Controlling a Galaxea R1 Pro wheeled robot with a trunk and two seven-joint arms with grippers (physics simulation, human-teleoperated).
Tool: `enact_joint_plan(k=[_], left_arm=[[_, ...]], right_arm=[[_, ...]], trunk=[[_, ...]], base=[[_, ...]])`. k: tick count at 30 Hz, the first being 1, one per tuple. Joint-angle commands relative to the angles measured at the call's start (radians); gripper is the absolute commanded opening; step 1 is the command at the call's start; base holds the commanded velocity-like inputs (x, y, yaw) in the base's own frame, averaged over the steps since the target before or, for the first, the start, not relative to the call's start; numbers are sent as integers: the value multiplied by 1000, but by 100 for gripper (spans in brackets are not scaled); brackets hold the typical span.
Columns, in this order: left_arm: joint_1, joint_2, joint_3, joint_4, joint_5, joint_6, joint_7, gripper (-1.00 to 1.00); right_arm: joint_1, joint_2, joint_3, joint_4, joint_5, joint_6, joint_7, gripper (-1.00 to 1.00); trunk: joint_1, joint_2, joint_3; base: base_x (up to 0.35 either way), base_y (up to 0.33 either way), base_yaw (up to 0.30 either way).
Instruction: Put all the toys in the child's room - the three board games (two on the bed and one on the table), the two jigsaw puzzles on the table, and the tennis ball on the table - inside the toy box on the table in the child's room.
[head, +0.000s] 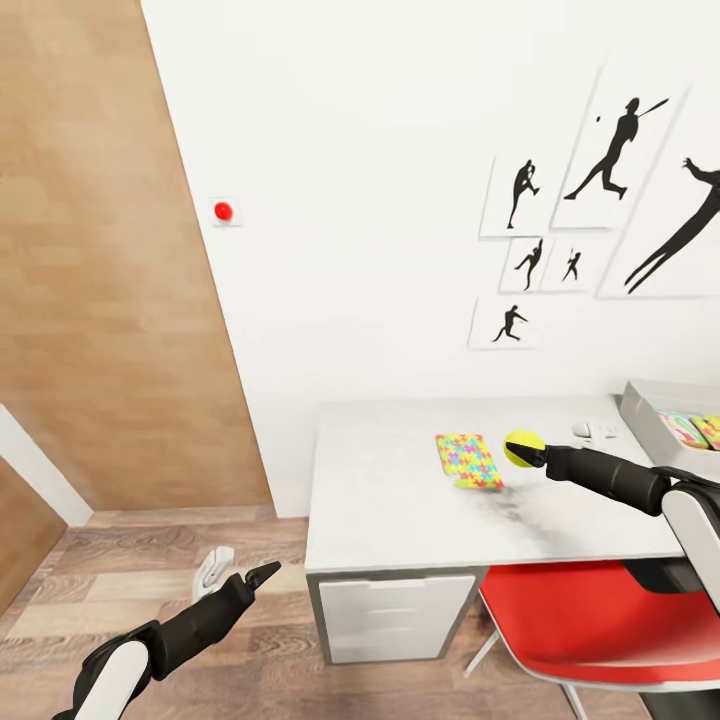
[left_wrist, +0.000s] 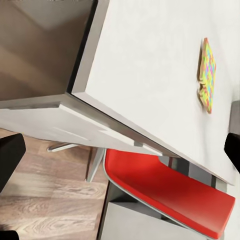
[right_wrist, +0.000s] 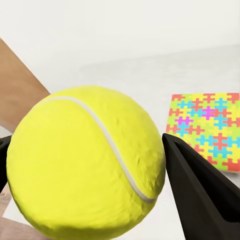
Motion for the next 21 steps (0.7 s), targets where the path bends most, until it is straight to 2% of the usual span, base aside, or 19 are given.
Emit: enact_joint_plan(k=[1, 21], left_arm=[[-1, 0, 2, 0, -1, 6, -4, 100], [-4, -8, 15, -5, 12, 6, 0, 100]], right_arm=[[-1, 0, -1, 0, 2, 5, 5, -100], [-1, 0, 0, 0, 2, 5, 5, -100]], trunk=[[1, -2, 0], [1, -2, 32]], base=[[0, 0, 0], [0, 0, 0]])
